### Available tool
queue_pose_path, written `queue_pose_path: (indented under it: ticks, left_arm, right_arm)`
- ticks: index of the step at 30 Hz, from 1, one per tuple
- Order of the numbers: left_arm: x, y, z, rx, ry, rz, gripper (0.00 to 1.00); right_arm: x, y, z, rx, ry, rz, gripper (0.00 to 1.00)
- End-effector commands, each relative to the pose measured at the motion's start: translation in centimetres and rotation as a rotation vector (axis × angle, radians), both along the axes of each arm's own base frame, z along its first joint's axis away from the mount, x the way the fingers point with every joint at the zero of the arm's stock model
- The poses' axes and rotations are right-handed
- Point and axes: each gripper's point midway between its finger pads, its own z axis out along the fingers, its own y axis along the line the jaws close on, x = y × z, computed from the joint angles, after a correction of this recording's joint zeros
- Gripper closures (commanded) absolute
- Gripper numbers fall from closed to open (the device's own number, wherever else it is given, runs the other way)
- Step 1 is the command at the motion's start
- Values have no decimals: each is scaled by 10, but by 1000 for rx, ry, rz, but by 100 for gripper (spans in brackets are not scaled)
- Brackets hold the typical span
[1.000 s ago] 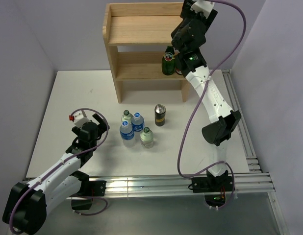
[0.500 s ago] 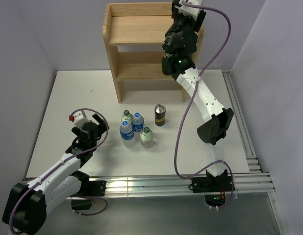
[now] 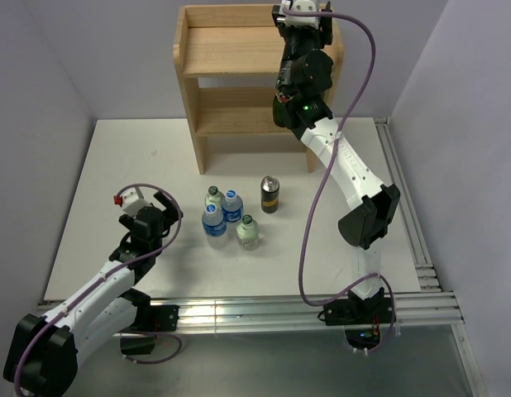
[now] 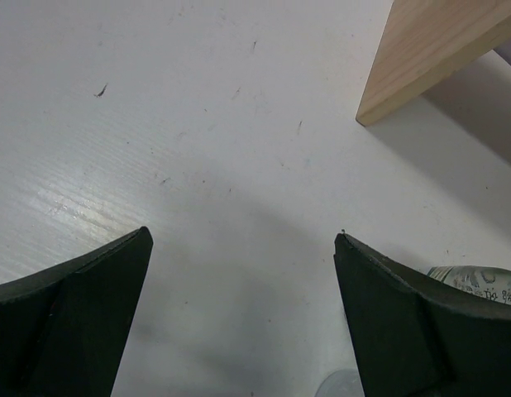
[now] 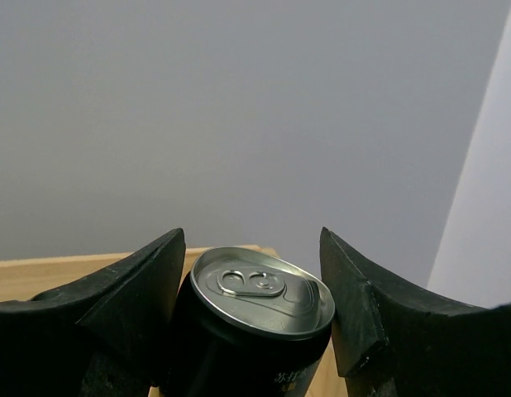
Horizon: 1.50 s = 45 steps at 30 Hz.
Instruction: Place and organize the beverage onto the shelf
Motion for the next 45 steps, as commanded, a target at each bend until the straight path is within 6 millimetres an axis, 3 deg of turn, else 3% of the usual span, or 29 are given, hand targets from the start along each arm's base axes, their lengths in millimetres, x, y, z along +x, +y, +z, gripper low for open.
queue_pose_path:
  ticks: [1, 12, 17, 27, 33, 39, 44, 45]
  left_arm:
    - [5, 0, 20, -19, -57, 16, 1]
    - [5, 0, 20, -22, -61, 19, 1]
    - [4, 1, 20, -22, -62, 24, 1]
    - [3, 1, 21, -25, -65, 23, 1]
    - [3, 2, 21, -24, -64, 24, 1]
    - [3, 2, 21, -23, -64, 27, 1]
    - [3, 3, 21, -21, -63, 30, 1]
    - [3, 2, 20, -22, -62, 29, 1]
  right_arm:
    - [15, 5, -29, -203, 162, -23, 100]
    - [40, 25, -51, -288, 183, -1, 100]
    - [50, 24, -59, -295, 173, -24, 100]
    - [68, 3, -73, -257, 176, -63, 100]
    - [83, -5, -94, -277, 206, -80, 100]
    - [95, 3, -117, -291, 234, -57, 100]
    - [96, 12, -128, -320, 231, -54, 89]
    - [95, 13, -131, -330, 235, -55, 76]
